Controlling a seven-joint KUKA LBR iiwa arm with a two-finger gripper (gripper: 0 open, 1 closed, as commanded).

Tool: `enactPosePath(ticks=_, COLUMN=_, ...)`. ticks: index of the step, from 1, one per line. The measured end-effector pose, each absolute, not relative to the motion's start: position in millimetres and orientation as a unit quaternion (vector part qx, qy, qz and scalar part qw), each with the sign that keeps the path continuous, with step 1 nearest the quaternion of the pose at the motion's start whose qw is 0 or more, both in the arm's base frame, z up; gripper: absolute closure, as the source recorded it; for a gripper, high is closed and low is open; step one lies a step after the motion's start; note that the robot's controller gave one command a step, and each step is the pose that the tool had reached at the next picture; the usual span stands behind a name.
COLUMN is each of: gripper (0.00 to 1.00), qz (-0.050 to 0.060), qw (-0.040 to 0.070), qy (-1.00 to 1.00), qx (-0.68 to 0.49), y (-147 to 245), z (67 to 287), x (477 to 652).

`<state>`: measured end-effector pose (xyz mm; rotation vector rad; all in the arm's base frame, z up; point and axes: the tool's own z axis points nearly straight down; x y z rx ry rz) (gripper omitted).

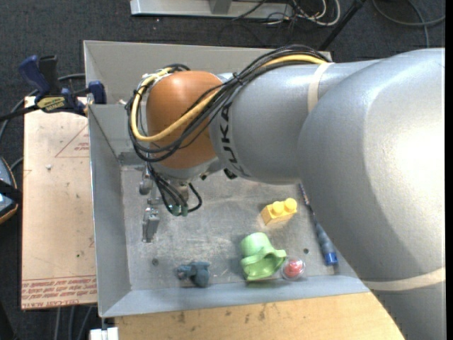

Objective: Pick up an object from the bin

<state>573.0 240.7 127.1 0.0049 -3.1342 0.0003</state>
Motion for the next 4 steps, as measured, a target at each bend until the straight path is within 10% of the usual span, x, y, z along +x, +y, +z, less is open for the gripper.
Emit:
enactPosePath(ticks=1, gripper=1.0, qz=-0.001, qw=0.0, qy=-1.0, qx=0.0, y=240, z=132, x=575.6)
enactPosePath(ticks=2, gripper=1.0, qz=0.0, qw=-0.001, qy=-0.991, qx=-0.131, y=207, z=170, x=553.3)
enactPosePath(ticks=3, gripper=1.0, qz=0.001, qw=0.003, qy=-0.995, qx=-0.095, y=214, z=121, x=515.1)
enactPosePath(ticks=4, gripper=0.0, qz=0.0, qw=0.0, qy=-0.995, qx=-0.097, y=214, z=123, x=517.3)
